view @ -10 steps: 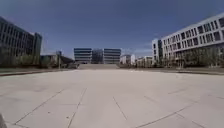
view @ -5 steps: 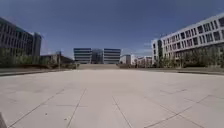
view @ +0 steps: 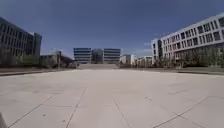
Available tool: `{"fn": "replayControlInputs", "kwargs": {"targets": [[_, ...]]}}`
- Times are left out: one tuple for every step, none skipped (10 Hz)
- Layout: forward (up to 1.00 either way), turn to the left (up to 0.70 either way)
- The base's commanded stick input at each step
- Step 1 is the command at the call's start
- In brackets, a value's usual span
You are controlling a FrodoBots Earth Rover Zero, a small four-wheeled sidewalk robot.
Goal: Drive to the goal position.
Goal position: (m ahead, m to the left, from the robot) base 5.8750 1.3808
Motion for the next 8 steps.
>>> {"fn": "replayControlInputs", "kwargs": {"targets": [[0.09,-0.05],[0.09,-0.05],[0.09,-0.05],[0.09,-0.05],[0.09,-0.05],[0.09,-0.05],[0.09,-0.05],[0.09,-0.05]]}}
